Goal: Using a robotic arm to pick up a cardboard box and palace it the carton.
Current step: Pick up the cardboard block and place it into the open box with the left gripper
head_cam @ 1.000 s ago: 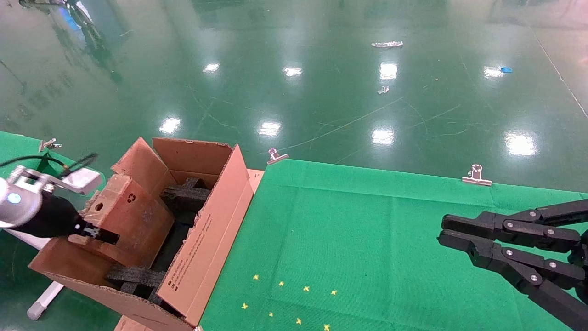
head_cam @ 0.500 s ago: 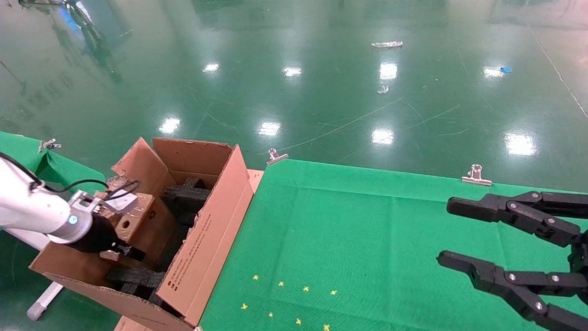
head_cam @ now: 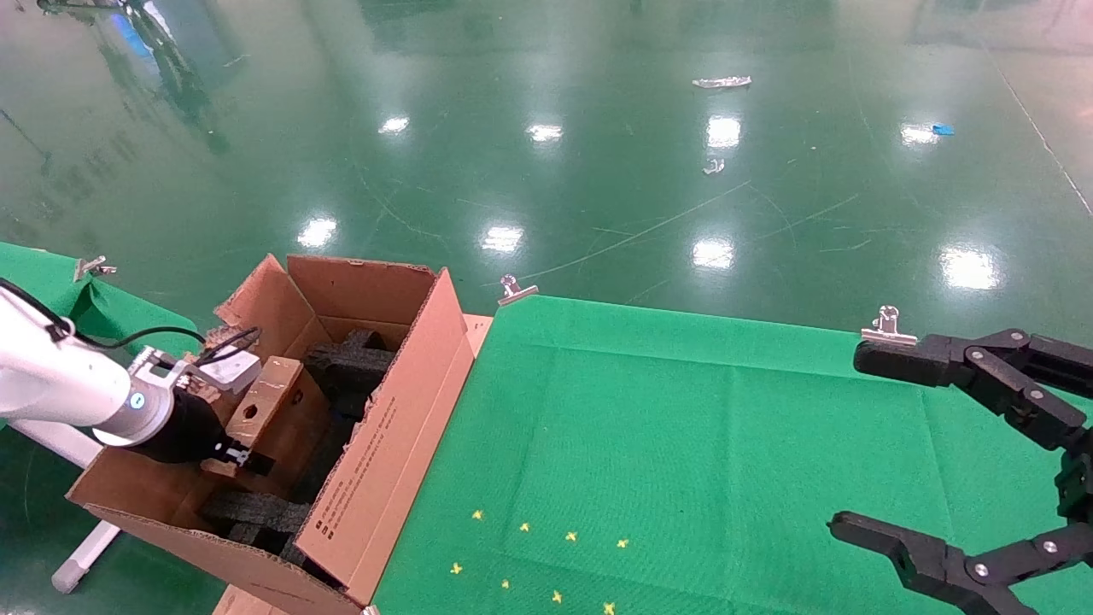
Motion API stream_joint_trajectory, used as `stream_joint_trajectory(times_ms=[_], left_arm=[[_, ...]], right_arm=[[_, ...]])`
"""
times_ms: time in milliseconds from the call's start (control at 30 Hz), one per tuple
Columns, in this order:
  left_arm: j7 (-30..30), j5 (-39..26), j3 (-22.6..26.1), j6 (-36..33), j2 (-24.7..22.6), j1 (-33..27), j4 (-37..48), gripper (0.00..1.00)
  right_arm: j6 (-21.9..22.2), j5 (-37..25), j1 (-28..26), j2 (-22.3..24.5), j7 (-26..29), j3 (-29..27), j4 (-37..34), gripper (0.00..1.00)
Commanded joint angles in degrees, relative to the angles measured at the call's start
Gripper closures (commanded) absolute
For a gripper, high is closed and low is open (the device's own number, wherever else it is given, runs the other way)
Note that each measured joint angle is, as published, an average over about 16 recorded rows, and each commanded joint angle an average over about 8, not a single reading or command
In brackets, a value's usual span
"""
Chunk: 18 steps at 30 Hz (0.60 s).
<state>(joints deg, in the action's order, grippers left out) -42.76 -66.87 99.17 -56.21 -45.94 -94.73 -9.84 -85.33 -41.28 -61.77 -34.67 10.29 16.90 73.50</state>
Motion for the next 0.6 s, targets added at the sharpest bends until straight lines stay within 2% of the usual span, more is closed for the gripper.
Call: stream_joint_trajectory(times_ms=[33, 600], left_arm=[[1.0, 0.3, -0.2, -0.6, -0.3, -0.2, 1.1, 0.00], [4.8, 2.0, -1.4, -2.2, -1.8, 0.4, 6.3, 0.00]], right_arm=[[0.0, 0.0, 0.0, 0.0, 0.0, 0.0, 0.0, 0.00], [0.0, 0.0, 0.0, 0.0, 0.0, 0.1, 0.0, 0.00]])
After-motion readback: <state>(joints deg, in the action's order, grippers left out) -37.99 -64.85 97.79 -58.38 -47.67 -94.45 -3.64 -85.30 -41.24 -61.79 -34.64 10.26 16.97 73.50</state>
